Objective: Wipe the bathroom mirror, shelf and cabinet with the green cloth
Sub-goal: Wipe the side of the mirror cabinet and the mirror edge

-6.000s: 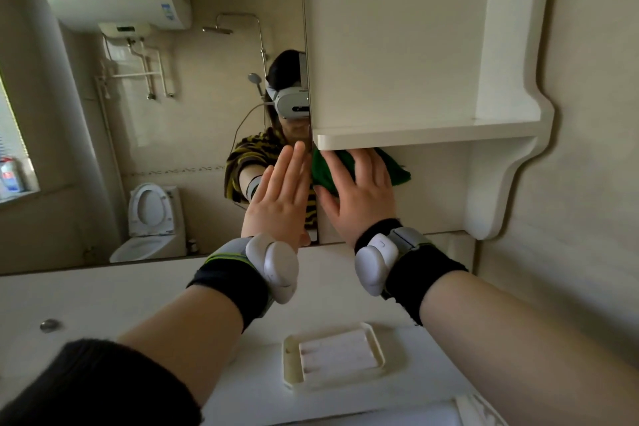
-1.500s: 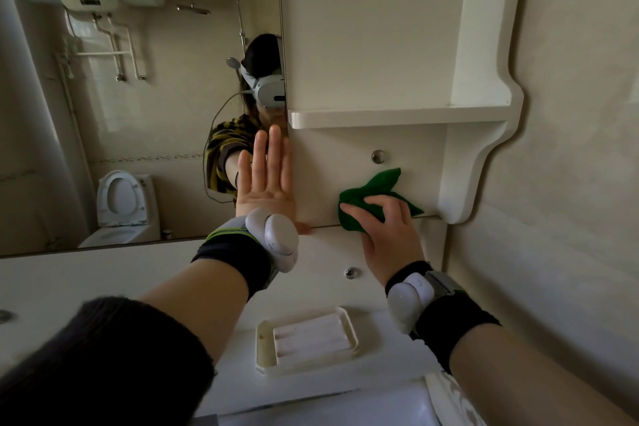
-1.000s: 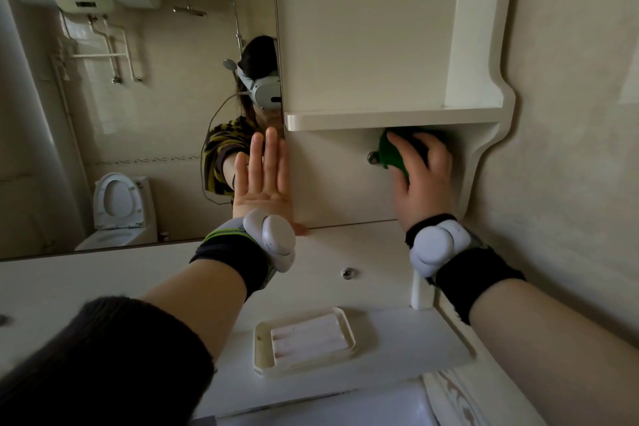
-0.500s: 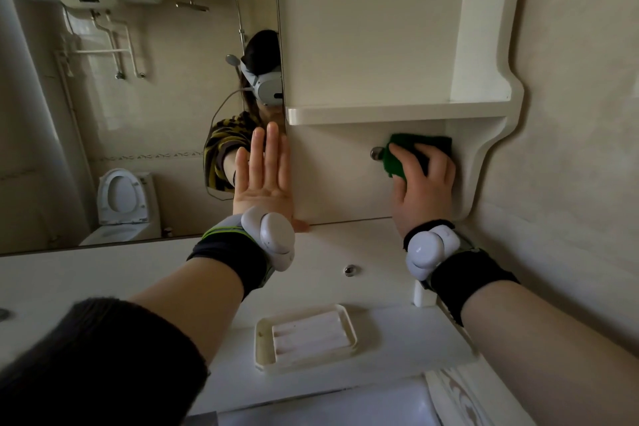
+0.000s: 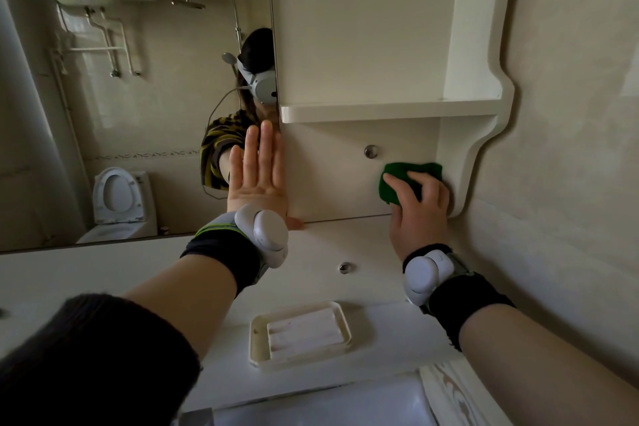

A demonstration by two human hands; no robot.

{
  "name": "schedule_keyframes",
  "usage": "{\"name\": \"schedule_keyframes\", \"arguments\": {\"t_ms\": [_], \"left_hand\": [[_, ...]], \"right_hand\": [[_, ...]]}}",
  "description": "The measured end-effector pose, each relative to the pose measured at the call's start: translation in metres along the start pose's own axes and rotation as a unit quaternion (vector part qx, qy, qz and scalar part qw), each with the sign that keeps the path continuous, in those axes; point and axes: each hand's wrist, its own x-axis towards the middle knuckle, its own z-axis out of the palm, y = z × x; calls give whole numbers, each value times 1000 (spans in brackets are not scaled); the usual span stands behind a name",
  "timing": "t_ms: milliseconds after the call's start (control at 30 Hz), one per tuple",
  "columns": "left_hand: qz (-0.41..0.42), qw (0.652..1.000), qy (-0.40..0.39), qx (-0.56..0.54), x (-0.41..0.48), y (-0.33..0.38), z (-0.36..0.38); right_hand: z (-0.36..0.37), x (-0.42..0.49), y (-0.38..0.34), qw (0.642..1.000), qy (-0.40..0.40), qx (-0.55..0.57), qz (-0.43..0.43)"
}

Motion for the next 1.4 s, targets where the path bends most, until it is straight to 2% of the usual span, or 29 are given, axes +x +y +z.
{"name": "schedule_keyframes", "arguments": {"t_ms": [333, 567, 700, 867, 1033, 1167, 1267, 1400], "left_hand": [[12, 1000, 18, -4, 3, -1, 3], [1, 1000, -1, 22, 2, 0, 3], [-6, 1000, -10, 24, 1, 4, -1], [-6, 999, -33, 30, -6, 5, -12], [41, 995, 60, -72, -21, -1, -32], [24, 971, 140, -193, -29, -4, -50], [6, 958, 188, -218, -29, -8, -62], [24, 956, 205, -207, -21, -7, -82]], "right_hand": [[-6, -10, 2, 999, -34, -11, 4], [-17, -5, -3, 994, -105, -8, 36], [-32, -5, -13, 996, -78, 29, 34], [-51, -4, -25, 998, -25, 59, -9], [-70, 5, -39, 996, 15, 71, -55], [-82, 11, -60, 993, 49, 69, -88], [-87, 14, -79, 986, 68, 89, -123], [-91, 21, -104, 975, 75, 122, -167]]}}
